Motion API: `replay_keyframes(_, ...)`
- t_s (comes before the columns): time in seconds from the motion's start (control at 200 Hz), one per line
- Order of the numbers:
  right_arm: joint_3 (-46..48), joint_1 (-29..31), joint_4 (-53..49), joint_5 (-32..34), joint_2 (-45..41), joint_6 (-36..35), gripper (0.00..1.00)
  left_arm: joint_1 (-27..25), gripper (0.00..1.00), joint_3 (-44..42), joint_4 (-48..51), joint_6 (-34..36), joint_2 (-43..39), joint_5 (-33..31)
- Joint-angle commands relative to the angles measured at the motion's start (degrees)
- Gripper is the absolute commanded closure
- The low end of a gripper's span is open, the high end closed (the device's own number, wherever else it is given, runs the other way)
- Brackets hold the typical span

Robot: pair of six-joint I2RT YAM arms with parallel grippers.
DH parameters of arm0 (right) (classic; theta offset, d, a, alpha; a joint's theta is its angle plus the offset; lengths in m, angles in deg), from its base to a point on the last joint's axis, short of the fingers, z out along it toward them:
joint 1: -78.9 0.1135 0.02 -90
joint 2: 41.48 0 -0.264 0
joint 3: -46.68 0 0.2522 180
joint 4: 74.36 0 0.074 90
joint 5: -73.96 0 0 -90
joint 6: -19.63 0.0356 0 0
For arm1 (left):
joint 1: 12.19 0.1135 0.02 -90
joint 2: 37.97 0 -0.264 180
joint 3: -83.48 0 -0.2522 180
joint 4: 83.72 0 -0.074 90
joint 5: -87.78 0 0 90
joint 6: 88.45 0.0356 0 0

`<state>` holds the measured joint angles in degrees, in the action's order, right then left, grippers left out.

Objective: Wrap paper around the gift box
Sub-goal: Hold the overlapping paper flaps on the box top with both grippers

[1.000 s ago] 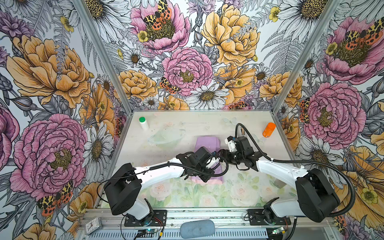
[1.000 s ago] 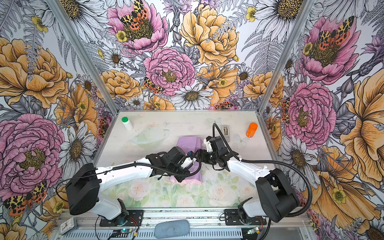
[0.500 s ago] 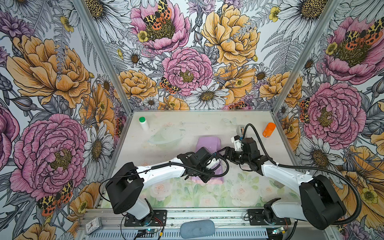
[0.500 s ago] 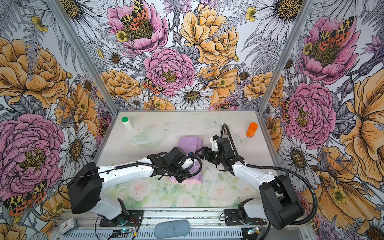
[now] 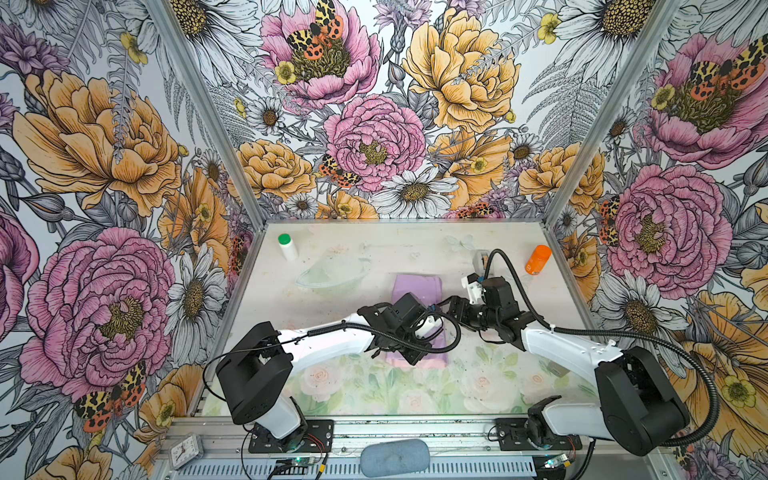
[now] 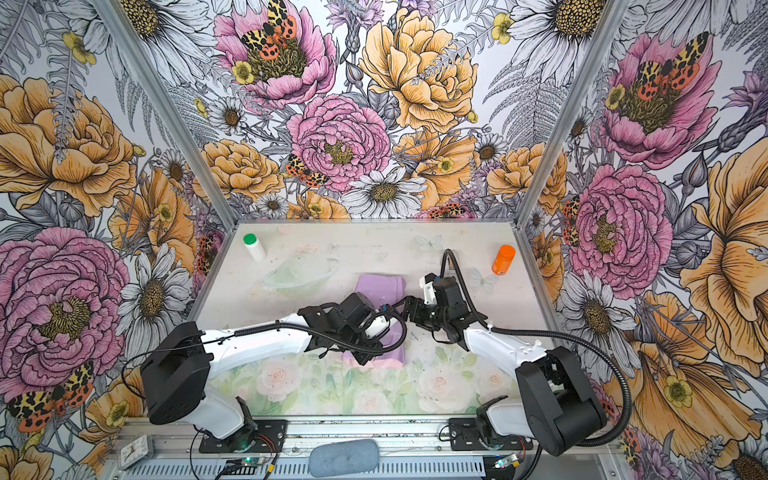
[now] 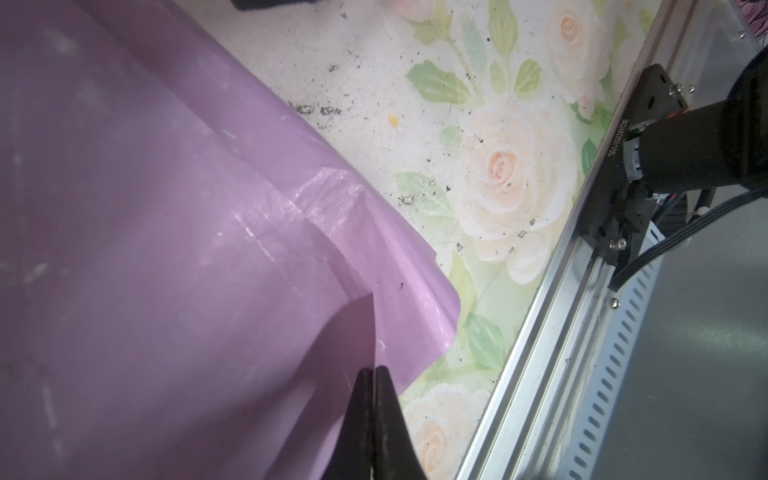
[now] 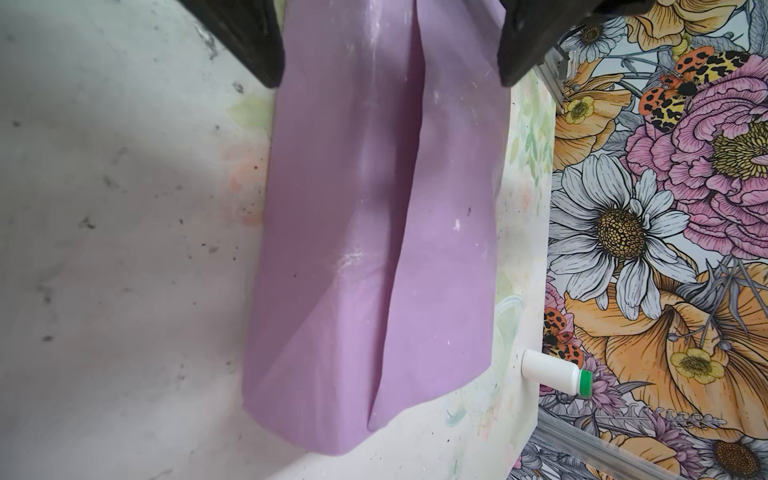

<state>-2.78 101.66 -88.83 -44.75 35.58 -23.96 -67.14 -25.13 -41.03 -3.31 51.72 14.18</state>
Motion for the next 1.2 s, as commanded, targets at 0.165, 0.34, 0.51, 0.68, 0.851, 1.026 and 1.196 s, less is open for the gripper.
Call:
replay_keyframes(0.165, -5.7, 2.0, -4.3, 3.8, 6.4, -4.6, 0.31, -0.1, 1.0, 2.0, -1.1, 1.4, 0.3, 1.6)
replay_keyframes(0.34, -6.3, 2.2, -7.1, 7.9, 8.2, -4.9, 0.47, 0.0, 0.8, 2.1, -1.0, 0.4, -1.5, 0.5)
replay_keyframes(0.51, -6.2, 2.2, -7.3, 7.9, 8.2, -5.1, 0.5, 1.1, 0.55, 2.5, -1.1, -5.3, -7.6, -4.2)
replay_keyframes(0.68, -6.5, 2.4, -7.3, 7.4, 8.1, -5.2, 0.5, 6.9, 0.44, -1.7, -2.3, -17.2, -16.6, -15.5)
replay_keyframes(0.851, -7.2, 2.9, -7.3, 7.1, 7.8, -5.2, 0.5, 19.6, 0.36, -11.1, -7.9, -29.5, -20.7, -12.2)
replay_keyframes(1.026, -7.8, 3.3, -7.4, 7.0, 7.6, -5.1, 0.5, 21.4, 0.34, -13.7, -14.4, -32.0, -17.9, -8.9)
replay_keyframes(1.196, -8.0, 3.8, -7.3, 7.1, 7.9, -5.4, 0.5, 19.7, 0.33, -13.4, -20.8, -34.1, -12.4, -8.6)
